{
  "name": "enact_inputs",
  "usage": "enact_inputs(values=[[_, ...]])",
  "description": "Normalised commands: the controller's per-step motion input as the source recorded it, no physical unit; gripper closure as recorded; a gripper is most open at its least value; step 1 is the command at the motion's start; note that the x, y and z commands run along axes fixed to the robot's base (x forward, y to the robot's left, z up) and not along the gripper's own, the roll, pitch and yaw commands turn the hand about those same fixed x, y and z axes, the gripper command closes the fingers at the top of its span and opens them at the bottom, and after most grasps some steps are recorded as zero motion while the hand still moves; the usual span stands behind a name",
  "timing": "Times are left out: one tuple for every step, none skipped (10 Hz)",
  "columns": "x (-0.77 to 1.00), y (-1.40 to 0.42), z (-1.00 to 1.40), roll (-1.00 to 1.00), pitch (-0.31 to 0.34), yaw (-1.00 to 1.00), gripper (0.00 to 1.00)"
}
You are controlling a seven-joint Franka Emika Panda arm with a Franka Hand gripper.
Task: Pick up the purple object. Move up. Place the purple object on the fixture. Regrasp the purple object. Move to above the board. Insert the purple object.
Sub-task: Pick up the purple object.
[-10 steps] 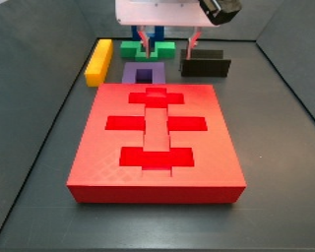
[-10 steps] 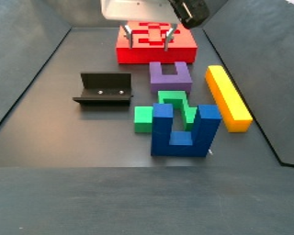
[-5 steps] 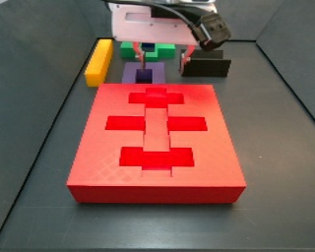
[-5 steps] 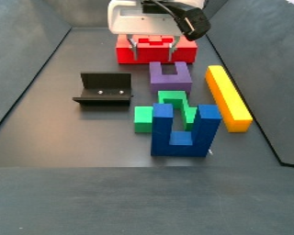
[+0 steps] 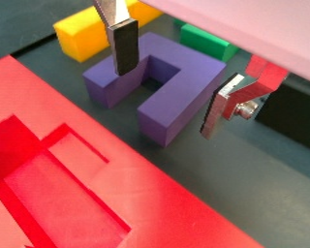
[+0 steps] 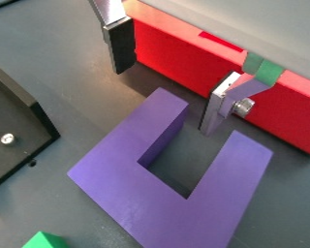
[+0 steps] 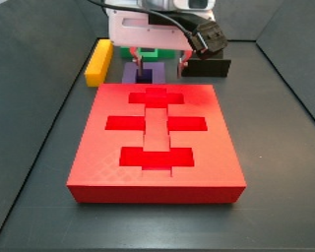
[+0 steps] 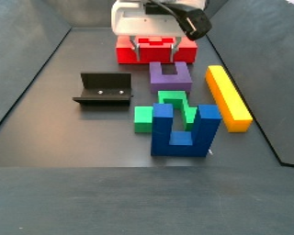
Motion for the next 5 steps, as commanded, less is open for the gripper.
enact_inputs(values=[[0.32,0.07,-0.28,-0.08,0.000,0.15,0.00],[0.09,0.06,-0.19,0.00,0.000,0.14,0.00],[0.00,0.05,-0.21,0.00,0.000,0.15,0.00],[0.00,0.00,-0.14,0.00,0.000,0.14,0.00],[-0.01,-0.09,-0.07,0.02,0.000,0.09,0.00]])
